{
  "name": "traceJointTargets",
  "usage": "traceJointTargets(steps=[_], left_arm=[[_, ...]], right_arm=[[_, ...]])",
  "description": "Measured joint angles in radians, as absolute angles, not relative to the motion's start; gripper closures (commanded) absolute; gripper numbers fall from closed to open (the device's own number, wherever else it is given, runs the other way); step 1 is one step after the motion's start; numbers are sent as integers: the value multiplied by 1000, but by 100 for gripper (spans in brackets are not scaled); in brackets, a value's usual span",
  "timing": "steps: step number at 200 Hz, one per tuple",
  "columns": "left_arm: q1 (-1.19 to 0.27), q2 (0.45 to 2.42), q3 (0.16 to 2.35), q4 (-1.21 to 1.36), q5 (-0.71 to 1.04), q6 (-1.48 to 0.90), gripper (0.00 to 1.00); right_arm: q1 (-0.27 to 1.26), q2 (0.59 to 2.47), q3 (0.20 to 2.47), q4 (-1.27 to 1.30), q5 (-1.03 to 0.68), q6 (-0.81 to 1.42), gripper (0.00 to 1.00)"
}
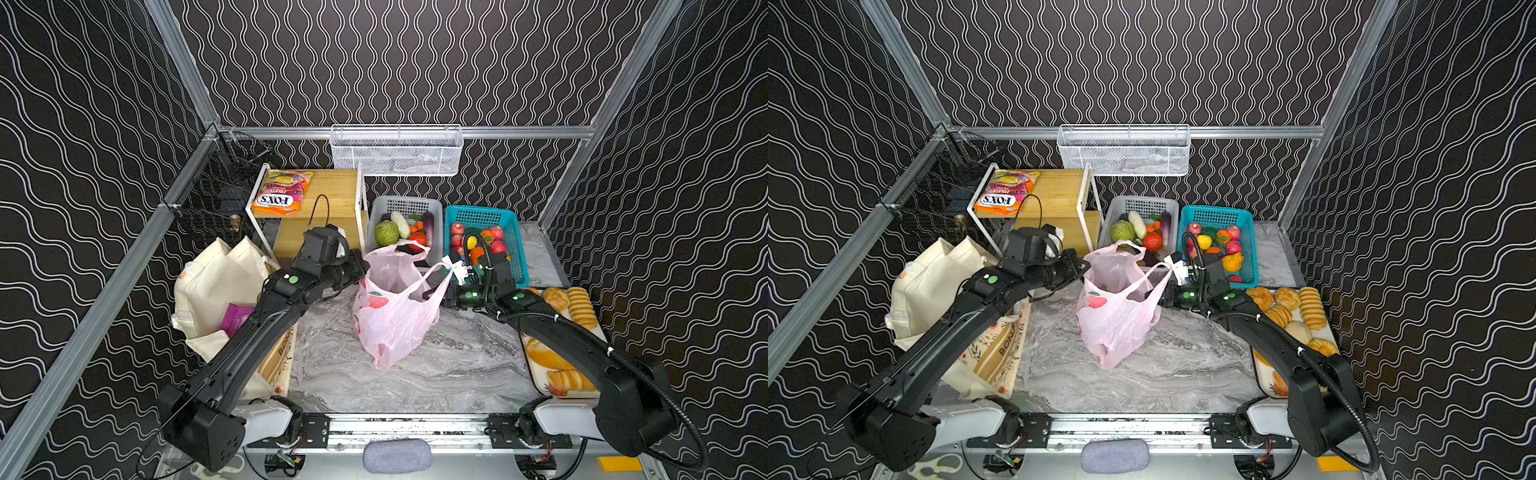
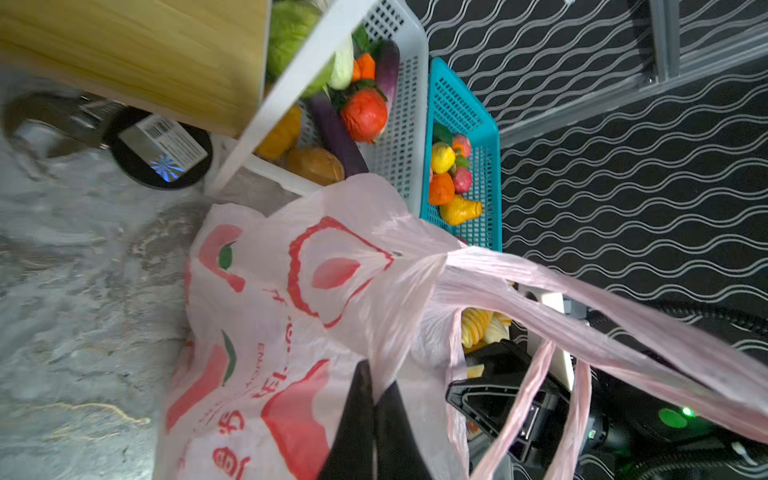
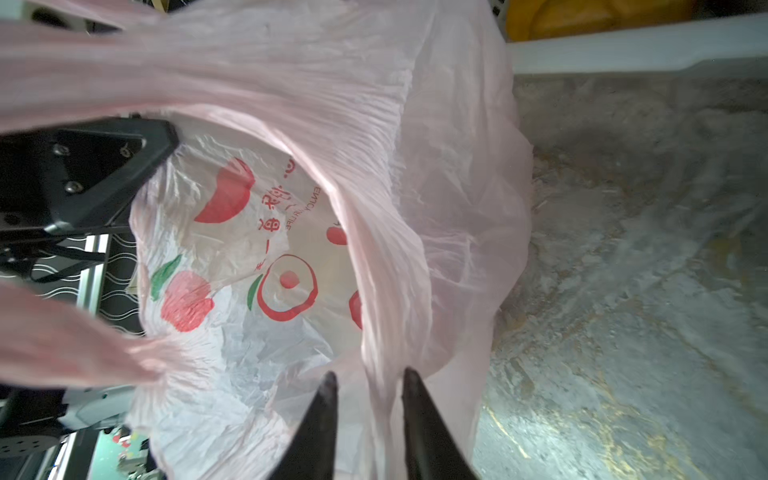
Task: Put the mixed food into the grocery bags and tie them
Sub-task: 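Release the bag handle and reach right gripper into the teal fruit basket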
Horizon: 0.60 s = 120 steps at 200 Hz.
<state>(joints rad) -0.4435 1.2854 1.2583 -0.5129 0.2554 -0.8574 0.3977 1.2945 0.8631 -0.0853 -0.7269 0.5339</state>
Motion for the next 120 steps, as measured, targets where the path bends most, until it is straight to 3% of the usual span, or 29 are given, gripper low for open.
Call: traceJointTargets(steps=[42, 66, 90, 120], left_arm=[[-443, 1350, 1271, -474, 356, -856, 100], [-444, 1352, 1262, -436, 374, -858, 100], [-444, 1350, 1240, -413, 377, -862, 100], [-444, 1349, 1234, -398, 378, -865, 100]], right_arm=[[263, 1136, 808, -93, -566, 496, 33], [222, 1103, 818, -130, -435, 448, 31], [125, 1193, 906, -210, -289, 445, 31], [49, 1434, 1099, -325, -206, 429, 31]])
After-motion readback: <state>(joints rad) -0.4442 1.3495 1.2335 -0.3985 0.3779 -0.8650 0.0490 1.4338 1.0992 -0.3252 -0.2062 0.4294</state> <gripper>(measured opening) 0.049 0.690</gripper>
